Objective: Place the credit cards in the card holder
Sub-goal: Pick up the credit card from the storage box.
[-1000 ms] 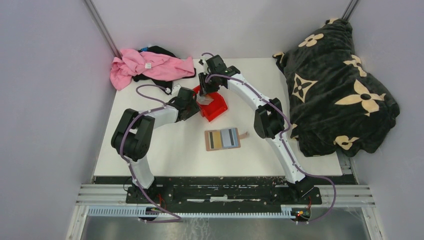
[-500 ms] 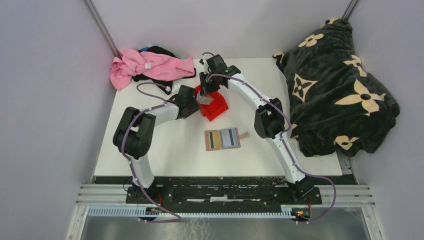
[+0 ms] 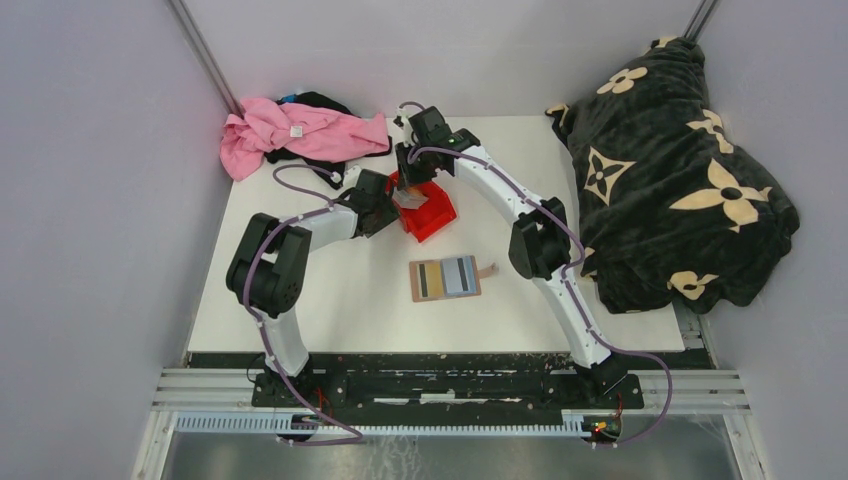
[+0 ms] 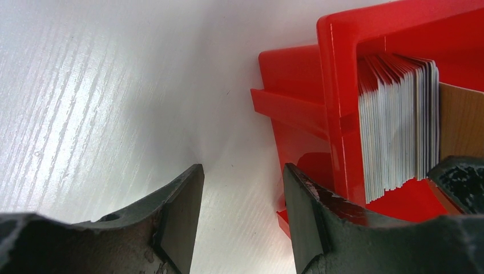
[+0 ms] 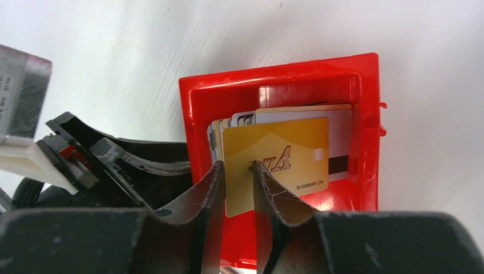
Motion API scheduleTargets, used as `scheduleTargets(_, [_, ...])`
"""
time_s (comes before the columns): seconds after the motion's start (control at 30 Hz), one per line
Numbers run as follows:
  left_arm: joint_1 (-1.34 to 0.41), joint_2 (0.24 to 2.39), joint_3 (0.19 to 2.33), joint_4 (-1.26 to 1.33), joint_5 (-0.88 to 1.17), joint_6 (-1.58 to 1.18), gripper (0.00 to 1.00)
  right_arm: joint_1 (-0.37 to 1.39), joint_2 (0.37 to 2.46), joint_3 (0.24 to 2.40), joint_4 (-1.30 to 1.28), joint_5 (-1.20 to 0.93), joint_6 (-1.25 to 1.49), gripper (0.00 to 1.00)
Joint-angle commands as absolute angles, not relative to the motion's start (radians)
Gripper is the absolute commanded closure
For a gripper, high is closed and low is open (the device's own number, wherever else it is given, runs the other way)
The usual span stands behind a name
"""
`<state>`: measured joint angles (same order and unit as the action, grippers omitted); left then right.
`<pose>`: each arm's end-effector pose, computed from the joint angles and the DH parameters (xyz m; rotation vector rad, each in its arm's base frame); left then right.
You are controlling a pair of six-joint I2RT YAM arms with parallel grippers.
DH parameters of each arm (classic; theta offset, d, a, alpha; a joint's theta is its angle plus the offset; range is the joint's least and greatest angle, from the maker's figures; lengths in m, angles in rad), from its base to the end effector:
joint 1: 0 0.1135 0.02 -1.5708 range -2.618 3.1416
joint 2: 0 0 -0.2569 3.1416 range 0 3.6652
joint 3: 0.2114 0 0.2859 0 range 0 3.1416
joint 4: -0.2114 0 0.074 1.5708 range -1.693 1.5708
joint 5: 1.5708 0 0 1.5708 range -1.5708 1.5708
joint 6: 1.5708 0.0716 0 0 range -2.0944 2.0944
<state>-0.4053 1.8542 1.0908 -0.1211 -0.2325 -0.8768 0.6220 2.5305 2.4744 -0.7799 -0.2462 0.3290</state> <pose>0.3983 -0.1529 0.0991 -0.6696 2.3513 -0.2933 0.4848 0.3690 0.1987 -0.4833 2.4589 0.7163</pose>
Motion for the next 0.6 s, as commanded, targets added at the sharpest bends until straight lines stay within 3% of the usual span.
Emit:
scheduleTargets(0.0, [-0.406, 1.87, 1.138, -0.056, -0.205, -0.865, 0.39, 0.665, 2.462, 2.502, -0.802, -0.305, 0.358, 0.74])
scheduleTargets(0.2, [-0.404, 1.86, 1.134, -0.055, -0.204, -0.862, 0.39, 0.667, 2.438, 2.485, -0.823, -0.264, 0.338, 0.81])
scheduleTargets(0.43, [-0.404, 1.81, 1.109, -0.049, -0.215, -0.871, 0.39, 0.679, 2.364, 2.436, -0.845, -0.093, 0.269, 0.97])
scheduleTargets(0.57, [-0.404, 1.764, 1.097, -0.067, -0.241, -0.867, 0.39, 0.679, 2.326, 2.418, -0.847, -0.025, 0.245, 0.99])
